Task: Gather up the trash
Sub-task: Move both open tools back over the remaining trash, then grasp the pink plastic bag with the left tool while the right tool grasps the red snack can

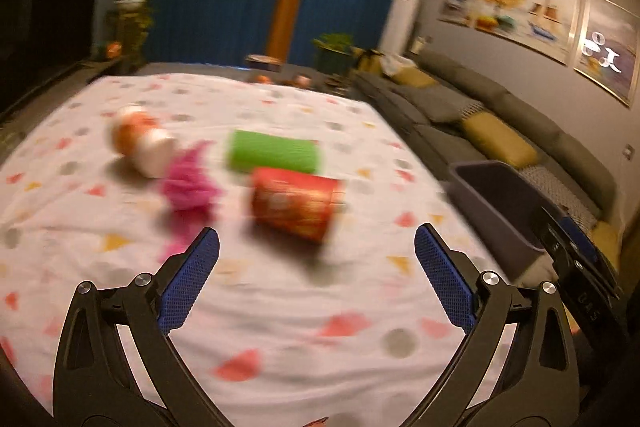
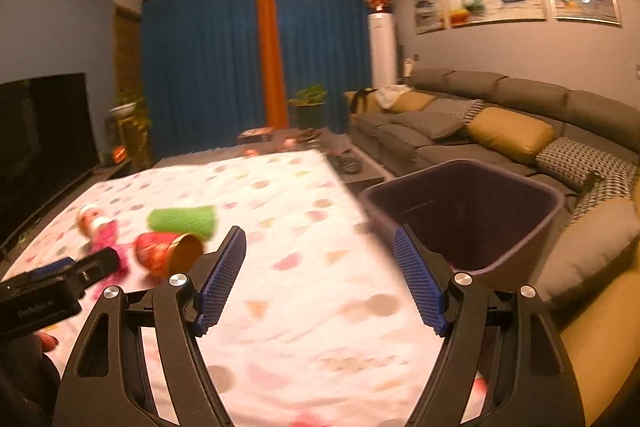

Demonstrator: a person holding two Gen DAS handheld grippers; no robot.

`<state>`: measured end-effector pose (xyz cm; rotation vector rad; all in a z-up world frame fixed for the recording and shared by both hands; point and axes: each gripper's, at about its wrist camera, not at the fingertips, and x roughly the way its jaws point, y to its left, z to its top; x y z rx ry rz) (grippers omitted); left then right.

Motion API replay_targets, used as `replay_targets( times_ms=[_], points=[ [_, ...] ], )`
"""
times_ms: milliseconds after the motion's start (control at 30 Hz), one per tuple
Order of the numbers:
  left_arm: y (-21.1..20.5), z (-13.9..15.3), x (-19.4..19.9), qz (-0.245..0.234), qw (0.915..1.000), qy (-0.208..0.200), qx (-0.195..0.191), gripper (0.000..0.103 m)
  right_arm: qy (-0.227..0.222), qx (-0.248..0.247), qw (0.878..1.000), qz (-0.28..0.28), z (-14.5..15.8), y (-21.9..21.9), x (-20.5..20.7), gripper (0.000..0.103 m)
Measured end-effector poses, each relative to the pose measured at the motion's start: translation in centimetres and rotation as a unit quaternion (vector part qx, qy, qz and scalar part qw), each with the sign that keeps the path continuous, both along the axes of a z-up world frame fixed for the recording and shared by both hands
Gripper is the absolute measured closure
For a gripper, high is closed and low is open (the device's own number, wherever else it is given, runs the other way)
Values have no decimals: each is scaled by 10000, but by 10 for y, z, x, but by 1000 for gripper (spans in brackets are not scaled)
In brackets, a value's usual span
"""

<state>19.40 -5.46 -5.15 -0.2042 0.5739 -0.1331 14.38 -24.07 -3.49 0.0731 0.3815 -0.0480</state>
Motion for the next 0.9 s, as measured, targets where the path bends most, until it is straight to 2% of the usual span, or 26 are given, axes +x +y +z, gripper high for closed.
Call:
replay_targets(
  times_ms=[167,433,600,900],
  points=[
    [46,8,-21,587,9978,-225,208,6,123,-53,9992,365,-6,43,6,28],
    [100,12,-37,880,9955,-349,78,7,468,-90,9962,722,-21,96,29,28],
    [113,13,-37,914,9948,-448,-9,7,671,-128,9946,780,-29,112,47,29],
    [111,16,-21,835,9950,-546,102,7,1128,36,9903,810,-47,120,81,39]
  ],
)
